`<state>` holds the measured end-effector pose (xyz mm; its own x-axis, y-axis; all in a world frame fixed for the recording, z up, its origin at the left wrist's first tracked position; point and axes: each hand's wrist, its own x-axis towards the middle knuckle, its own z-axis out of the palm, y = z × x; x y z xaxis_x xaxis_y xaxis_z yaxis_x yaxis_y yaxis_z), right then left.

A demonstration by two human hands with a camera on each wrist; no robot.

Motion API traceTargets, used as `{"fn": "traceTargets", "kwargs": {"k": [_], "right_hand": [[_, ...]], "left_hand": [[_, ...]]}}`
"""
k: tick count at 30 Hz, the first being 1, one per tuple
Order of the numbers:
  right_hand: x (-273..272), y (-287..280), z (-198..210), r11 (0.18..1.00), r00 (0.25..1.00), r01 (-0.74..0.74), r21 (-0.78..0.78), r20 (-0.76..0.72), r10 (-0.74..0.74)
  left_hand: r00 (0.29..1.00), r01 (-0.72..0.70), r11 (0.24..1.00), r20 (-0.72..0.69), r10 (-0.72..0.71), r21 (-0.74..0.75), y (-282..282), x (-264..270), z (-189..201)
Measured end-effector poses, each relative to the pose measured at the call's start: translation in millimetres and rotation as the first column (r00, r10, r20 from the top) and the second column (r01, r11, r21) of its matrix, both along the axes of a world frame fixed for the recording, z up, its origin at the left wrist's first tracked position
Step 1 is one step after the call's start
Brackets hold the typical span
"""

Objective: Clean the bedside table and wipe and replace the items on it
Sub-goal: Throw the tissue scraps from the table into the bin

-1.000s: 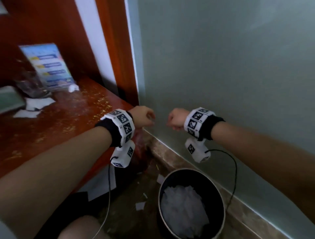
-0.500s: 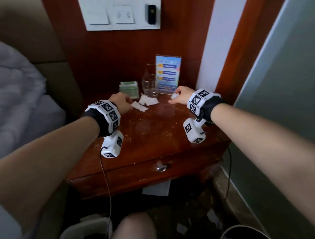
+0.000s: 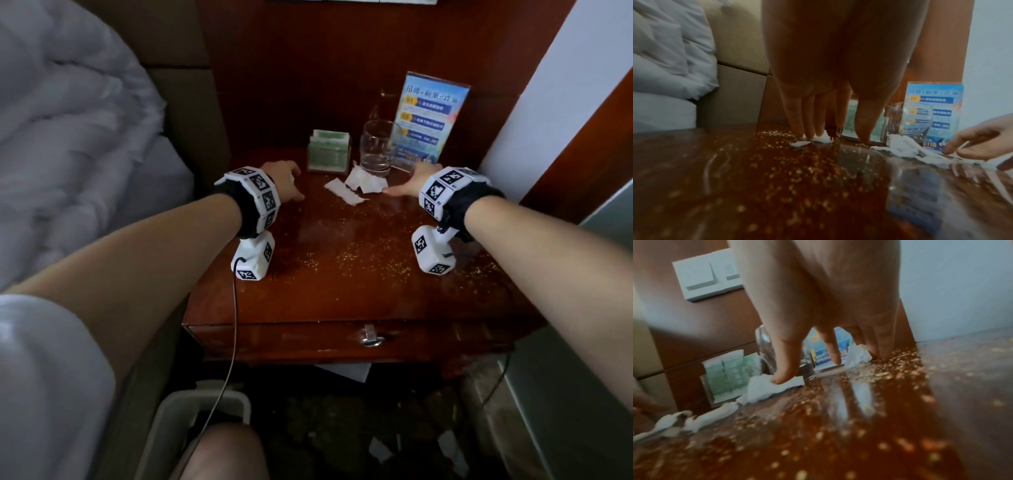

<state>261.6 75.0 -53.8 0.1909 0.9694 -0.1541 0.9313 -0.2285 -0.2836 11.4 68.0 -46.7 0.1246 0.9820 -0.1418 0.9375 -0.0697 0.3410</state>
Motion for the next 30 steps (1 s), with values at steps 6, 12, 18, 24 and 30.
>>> {"fn": "traceTargets", "kwargs": {"k": [6,12,18,24,30], "right_hand": [[-18.1,-5.4,4.6,0.998,0.998,0.051,0.036,-0.025,-0.05],[-52.9,-12.7,2.6,0.977,0.98,-0.199,0.07,-0.014,0.201],[-73.5,-10.4,9.1,0.935,0.92,-0.351,-0.058,0.165,0.356],[-73.4,-22.0,15.5,0.936,0.925,-0.348,-0.052,0.142,0.352],[-39.6,-51.0,30.7,0.966,0.97,-0.242,0.095,0.051,0.238]], "left_hand": [[0.999,0.013,1.0,-0.031,-0.012,0.007,3.0,12.9,0.6],[0.996,0.076,0.997,-0.035,-0.077,-0.022,-3.2,16.2,1.9],[0.992,0.116,0.991,-0.039,-0.118,-0.06,-12.5,6.9,2.7],[0.995,0.102,0.994,-0.007,-0.102,-0.038,-25.0,2.8,5.9],[0.992,0.122,0.992,0.034,-0.123,0.038,-42.6,27.3,19.5]]}}
